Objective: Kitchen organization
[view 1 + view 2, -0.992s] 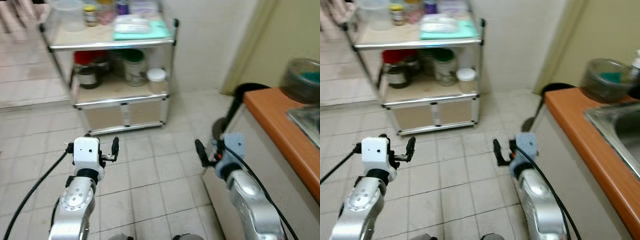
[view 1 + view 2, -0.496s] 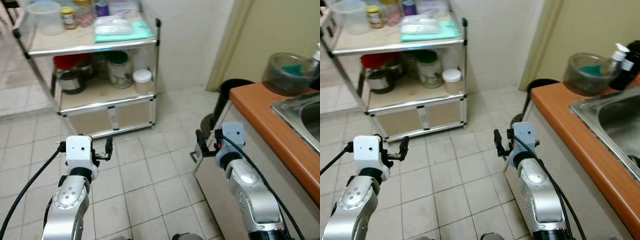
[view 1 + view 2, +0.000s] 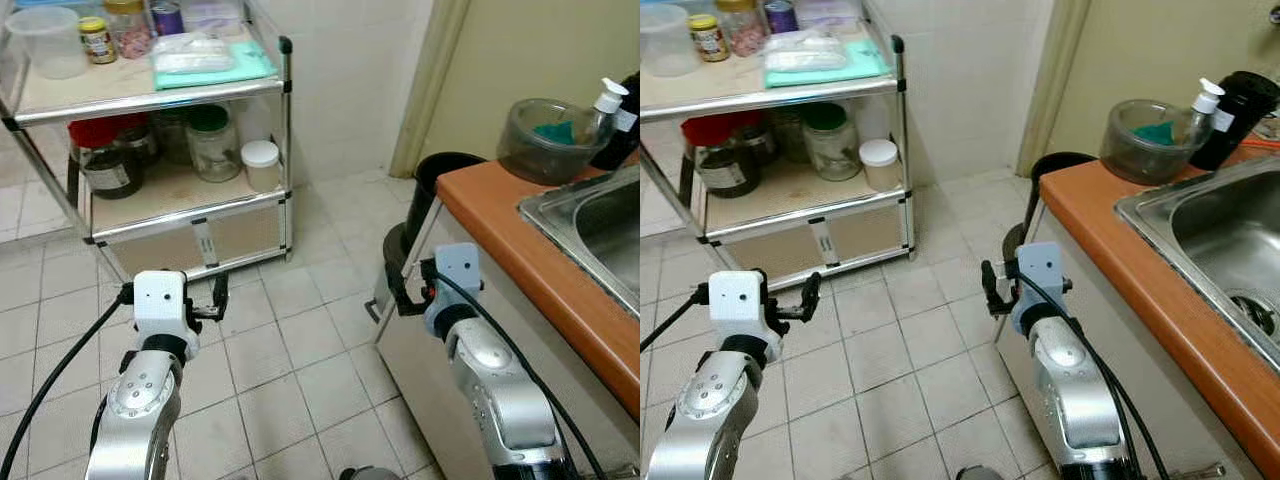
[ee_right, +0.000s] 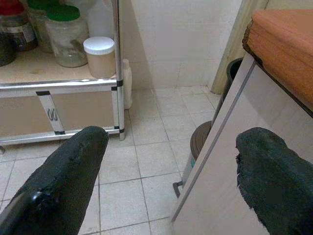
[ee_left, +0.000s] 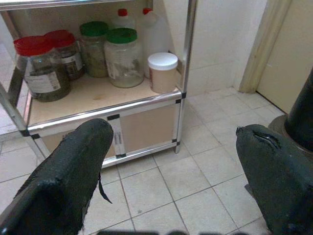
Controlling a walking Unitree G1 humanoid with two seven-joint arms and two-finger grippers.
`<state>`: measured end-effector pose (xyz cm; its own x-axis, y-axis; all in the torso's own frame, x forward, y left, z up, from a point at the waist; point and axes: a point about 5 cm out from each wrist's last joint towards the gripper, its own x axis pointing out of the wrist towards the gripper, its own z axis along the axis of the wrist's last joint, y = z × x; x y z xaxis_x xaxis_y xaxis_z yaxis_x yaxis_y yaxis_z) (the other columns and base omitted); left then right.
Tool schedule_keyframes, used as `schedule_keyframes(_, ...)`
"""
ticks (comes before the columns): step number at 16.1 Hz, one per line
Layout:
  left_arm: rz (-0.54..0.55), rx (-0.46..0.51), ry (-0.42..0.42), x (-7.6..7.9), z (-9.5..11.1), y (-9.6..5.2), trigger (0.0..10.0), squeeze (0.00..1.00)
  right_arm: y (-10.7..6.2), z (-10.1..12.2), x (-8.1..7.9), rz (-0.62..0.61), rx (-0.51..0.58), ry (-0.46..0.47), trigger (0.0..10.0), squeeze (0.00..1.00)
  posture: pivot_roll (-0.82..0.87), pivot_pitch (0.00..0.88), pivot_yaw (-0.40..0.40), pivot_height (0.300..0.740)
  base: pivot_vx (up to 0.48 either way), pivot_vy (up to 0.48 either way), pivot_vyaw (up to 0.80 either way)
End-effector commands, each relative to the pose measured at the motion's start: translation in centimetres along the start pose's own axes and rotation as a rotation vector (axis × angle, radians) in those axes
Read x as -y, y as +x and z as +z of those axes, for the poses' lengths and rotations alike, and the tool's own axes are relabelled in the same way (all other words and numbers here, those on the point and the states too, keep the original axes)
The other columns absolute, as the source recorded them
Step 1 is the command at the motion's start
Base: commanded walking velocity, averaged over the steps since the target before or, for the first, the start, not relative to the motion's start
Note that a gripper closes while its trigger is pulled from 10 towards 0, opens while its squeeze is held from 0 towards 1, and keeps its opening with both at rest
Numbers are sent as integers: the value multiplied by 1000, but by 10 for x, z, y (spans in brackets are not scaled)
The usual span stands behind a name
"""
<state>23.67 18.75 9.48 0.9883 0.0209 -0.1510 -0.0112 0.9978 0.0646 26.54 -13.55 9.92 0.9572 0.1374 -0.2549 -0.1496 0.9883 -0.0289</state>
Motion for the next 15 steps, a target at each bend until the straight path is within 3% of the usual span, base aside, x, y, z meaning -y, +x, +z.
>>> schedule_keyframes(1,-12,0,5,2,2,-1,10000,0,-2,4,0,-4,9,-9,10000,1000,-82,14,0,740,0,0,0)
schedule_keyframes(6,-21,-2,2,3,2,0,10000,0,-4,3,1,-17,4,-1,10000,1000,-89,21,8,740,0,0,-640)
schedule_keyframes(10,-45,5,-7,6,5,1,10000,0,-5,4,2,-23,5,-4,10000,1000,-90,23,11,740,0,381,-800)
schedule_keyframes(15,-36,5,-3,7,3,1,10000,0,-5,4,3,-27,2,-8,10000,1000,-94,28,10,740,0,0,-800)
